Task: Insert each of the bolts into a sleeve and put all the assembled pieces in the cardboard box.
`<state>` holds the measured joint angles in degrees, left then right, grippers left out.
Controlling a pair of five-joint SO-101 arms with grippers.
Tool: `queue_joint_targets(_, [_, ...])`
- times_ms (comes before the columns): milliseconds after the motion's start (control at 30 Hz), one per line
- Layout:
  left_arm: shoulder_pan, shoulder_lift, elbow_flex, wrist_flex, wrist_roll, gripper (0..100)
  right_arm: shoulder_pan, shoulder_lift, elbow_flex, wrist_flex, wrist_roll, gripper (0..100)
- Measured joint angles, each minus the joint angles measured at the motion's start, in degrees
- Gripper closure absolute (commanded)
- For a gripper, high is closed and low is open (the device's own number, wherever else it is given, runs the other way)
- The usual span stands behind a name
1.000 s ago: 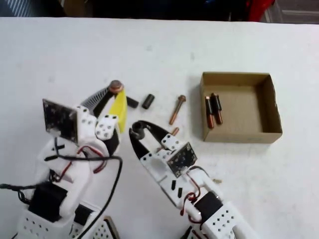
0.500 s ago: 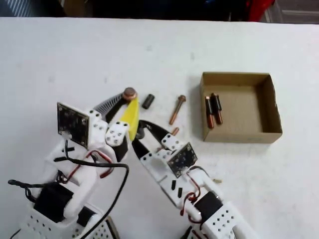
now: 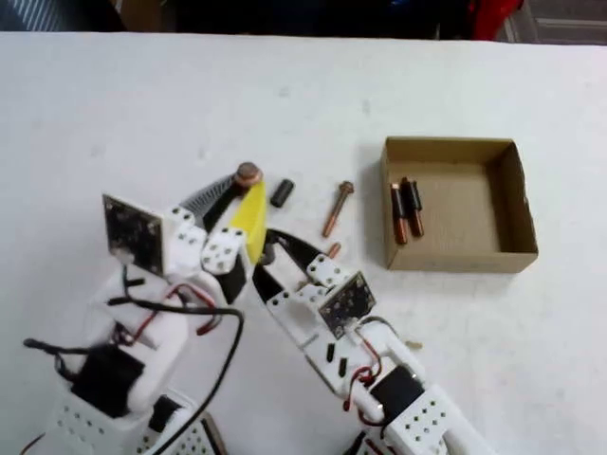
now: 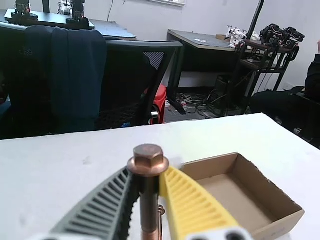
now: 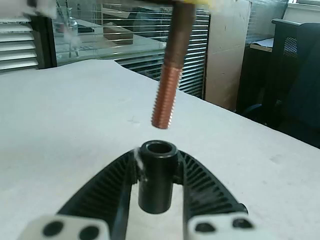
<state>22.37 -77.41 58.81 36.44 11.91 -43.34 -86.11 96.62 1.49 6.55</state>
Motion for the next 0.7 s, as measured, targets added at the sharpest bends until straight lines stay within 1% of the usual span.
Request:
queue_joint_targets(133, [0.0,-1.3,2.0,-2.0,0.0,98,0.0,0.0,0.0,0.0,0.0,98.1])
queue_joint_targets(467, [0.2,-10.2,8.6,-2.1,0.0,98,0.0,0.0,0.0,0.0,0.0,98.1])
queue_joint_targets(700, [0.5,-11.4,12.7,-2.1,0.4,98,-0.3,0.0,0.0,0.0,0.0,98.1])
